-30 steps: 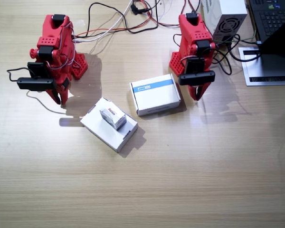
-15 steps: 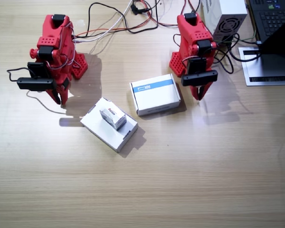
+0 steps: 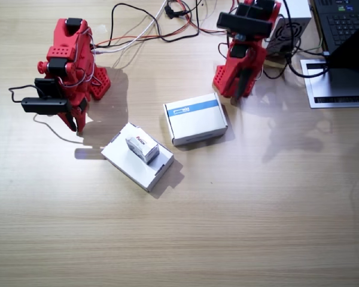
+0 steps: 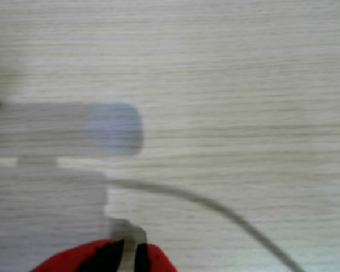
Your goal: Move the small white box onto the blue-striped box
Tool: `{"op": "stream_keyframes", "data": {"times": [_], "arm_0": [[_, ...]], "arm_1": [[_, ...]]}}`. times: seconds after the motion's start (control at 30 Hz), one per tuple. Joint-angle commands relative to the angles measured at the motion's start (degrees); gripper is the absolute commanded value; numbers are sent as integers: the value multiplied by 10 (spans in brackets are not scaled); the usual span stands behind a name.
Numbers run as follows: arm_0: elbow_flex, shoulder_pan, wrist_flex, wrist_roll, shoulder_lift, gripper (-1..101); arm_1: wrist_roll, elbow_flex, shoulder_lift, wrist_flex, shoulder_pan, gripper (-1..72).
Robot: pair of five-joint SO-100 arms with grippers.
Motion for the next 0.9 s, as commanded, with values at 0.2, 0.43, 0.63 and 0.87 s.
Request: {"op": "stream_keyframes", "data": {"times": [0.2,0.43,0.63,0.87], "arm_0": [[-265,142,31,-147,-406,465],[-480,252,111,-224,-664,475],[-675,253,154,-231,-898,479],[-915,221,178,-220,-1108,482]], "arm_1": [[11,-7,16,13,-3,42],[11,-7,16,13,-3,42],[11,-7,16,13,-3,42],[11,-7,16,13,-3,42]]}}
